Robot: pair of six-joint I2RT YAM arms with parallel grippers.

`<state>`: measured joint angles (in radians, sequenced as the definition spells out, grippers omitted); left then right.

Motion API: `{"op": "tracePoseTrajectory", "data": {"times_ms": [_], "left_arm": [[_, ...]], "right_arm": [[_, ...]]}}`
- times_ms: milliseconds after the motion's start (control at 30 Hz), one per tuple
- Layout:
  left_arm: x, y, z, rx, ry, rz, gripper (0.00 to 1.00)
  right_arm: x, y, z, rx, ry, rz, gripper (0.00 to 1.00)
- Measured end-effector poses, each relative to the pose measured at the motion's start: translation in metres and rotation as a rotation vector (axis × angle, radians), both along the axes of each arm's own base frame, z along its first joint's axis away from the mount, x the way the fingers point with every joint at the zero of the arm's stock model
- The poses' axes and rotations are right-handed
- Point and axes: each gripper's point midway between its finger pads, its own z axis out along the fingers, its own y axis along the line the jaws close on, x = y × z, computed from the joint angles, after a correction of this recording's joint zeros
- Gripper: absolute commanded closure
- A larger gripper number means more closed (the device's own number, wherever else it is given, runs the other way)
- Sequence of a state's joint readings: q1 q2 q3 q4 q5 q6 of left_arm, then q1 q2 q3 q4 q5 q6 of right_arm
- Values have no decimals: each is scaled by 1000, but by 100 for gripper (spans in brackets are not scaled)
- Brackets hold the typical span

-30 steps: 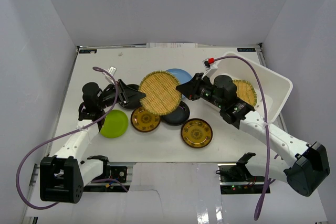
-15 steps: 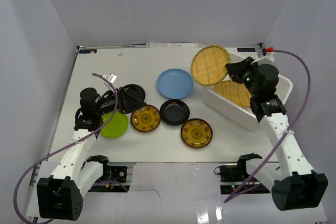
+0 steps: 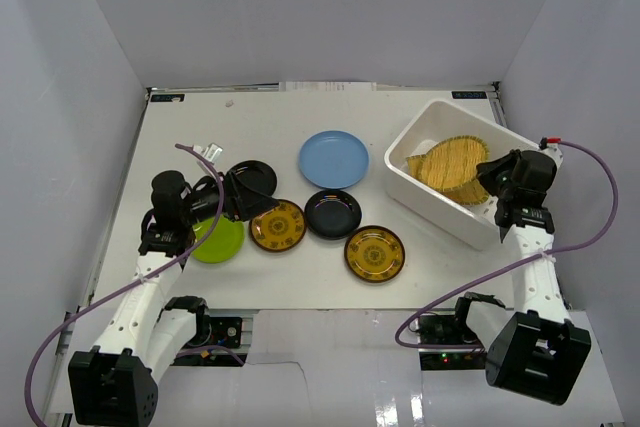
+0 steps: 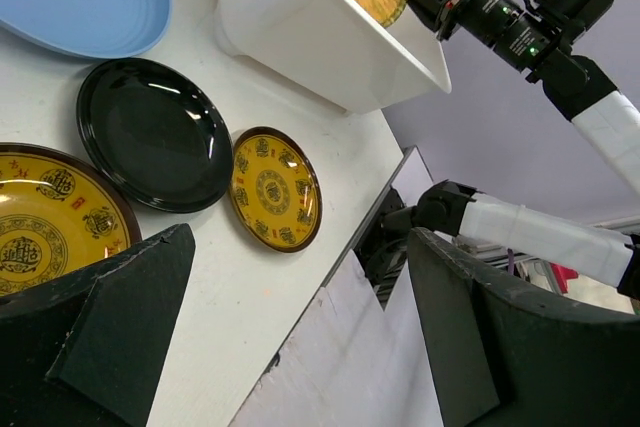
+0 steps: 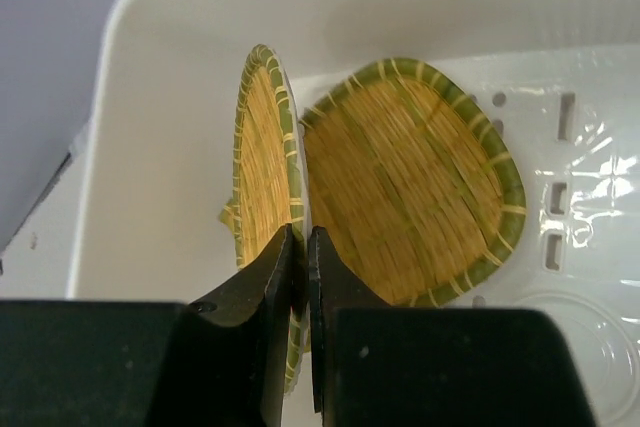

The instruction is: Place the plates into the plastic bin on the countertop

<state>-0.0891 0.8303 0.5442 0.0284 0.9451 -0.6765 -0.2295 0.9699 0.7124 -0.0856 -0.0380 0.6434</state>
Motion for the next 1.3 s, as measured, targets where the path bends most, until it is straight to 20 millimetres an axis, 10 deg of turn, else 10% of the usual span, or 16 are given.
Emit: {"op": "tracePoseTrajectory", "data": {"times_ms": [167,400,467,967,1300], "left_arm": [[5,2,-7,17,17,24,2],[22,10,-31,74,117,104,2],[30,13,-34,93,137,140,3],[93,-30,-61,334,205,315,16],[181,-54,-97,502,234,433,30]], "right_arm": [[-11,-4,-38,6,99,-21,89],[-13,-8,-43,-13,109,-39,7],[-15,-9,-42,-18,108,-43,2],[-34,17,51,-50,-189,57,2],[-62,126,55,-15,-239,507,68]]}}
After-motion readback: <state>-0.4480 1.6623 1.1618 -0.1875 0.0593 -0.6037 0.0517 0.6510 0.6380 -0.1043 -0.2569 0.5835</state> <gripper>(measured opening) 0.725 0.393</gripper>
